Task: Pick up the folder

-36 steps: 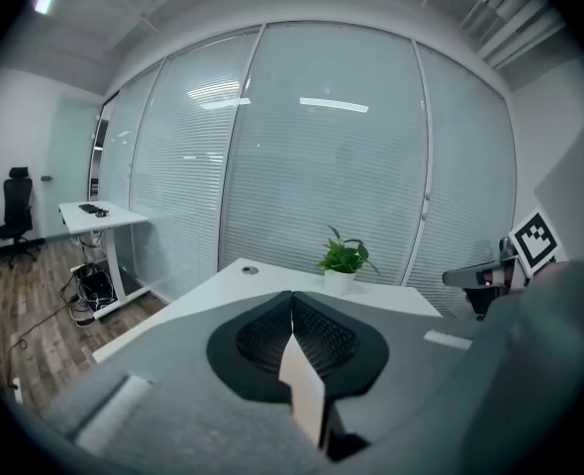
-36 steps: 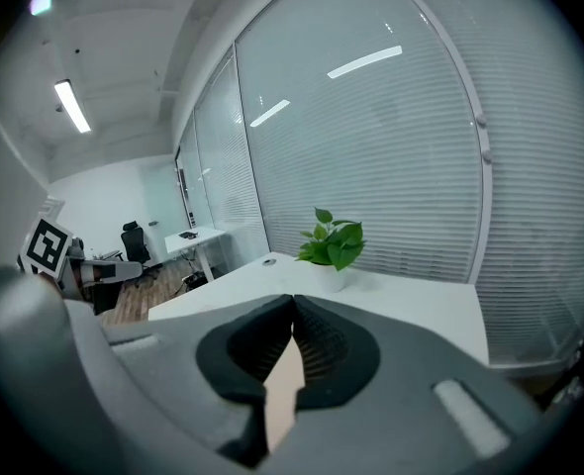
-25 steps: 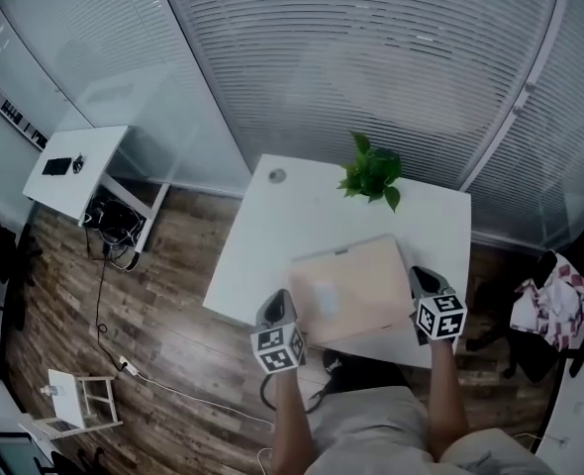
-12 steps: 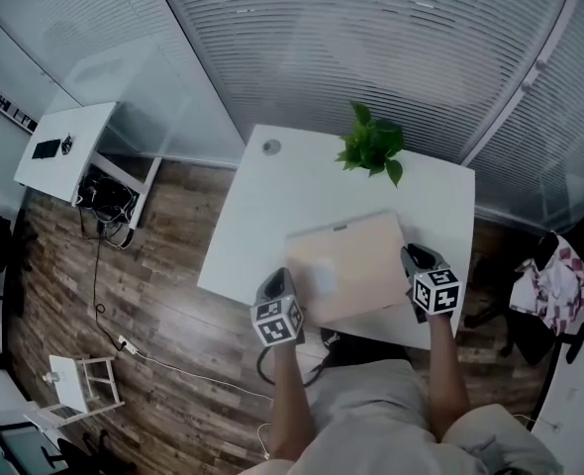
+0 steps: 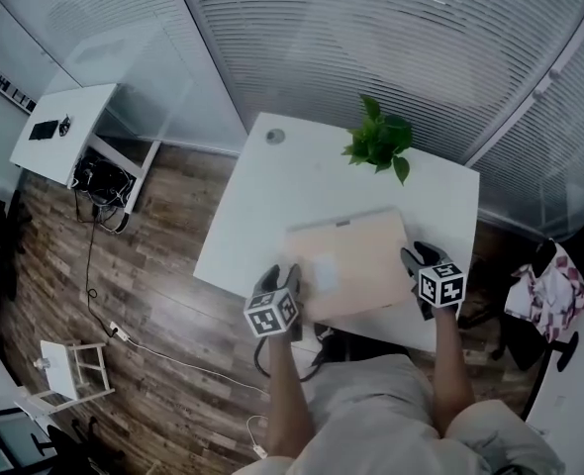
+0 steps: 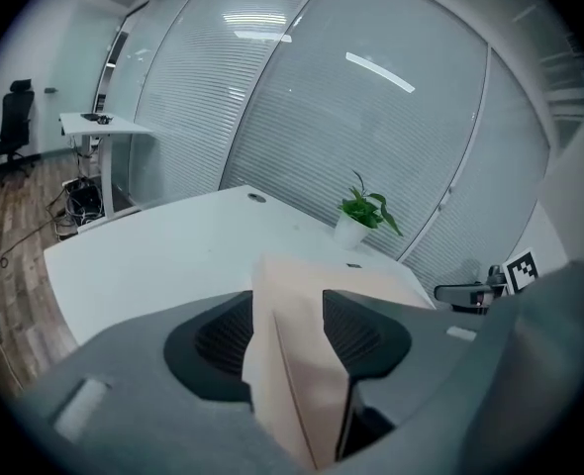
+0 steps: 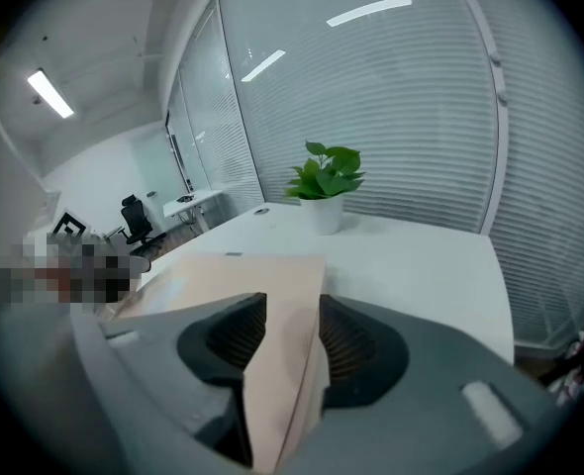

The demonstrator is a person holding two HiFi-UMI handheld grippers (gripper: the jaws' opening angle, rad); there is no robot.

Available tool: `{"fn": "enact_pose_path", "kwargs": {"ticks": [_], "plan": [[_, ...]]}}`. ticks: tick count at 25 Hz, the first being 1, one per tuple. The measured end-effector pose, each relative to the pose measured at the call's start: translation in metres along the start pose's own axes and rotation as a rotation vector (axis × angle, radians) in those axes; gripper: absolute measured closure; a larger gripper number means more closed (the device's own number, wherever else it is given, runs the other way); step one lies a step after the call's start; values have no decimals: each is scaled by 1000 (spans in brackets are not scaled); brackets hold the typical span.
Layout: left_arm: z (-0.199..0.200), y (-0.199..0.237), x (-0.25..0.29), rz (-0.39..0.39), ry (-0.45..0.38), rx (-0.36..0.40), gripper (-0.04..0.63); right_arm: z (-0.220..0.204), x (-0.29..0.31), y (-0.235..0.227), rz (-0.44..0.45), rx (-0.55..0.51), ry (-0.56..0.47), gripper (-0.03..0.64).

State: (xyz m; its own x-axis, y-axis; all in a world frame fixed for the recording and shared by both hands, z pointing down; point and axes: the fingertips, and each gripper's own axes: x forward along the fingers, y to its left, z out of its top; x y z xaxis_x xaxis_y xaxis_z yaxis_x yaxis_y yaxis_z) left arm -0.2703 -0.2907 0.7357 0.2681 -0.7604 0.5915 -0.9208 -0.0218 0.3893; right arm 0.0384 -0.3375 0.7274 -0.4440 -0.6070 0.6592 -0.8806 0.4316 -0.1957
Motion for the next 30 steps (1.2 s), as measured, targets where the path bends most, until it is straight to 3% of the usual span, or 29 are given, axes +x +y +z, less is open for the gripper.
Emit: {"fn": "enact_pose_path", "kwargs": {"ticks": [5,9,12,15,20,24,30], "plan": [[-19,-10,11,-106,58,-74,319,-11,7,6,43,-17,63,377],[-30,-10,19,-113,85,-109,299,-16,13,8,67,7,77,374],[-31,-12,24,-125,89,-140,282,-21,19,9,97,34,96,313],[-37,-16,28,-149,106,-168,277,-22,25,7,89,73,86,310],[-44,-15,33,-133,139,-149,276,-26,35,6,83,135,67,310],[-47,-13,35,-141,122,-188,273,-25,36,3,43,151,-1,310],[-46,-12,36,-140,120,-188,271,-29,41,1,74,218,-6,305]]}}
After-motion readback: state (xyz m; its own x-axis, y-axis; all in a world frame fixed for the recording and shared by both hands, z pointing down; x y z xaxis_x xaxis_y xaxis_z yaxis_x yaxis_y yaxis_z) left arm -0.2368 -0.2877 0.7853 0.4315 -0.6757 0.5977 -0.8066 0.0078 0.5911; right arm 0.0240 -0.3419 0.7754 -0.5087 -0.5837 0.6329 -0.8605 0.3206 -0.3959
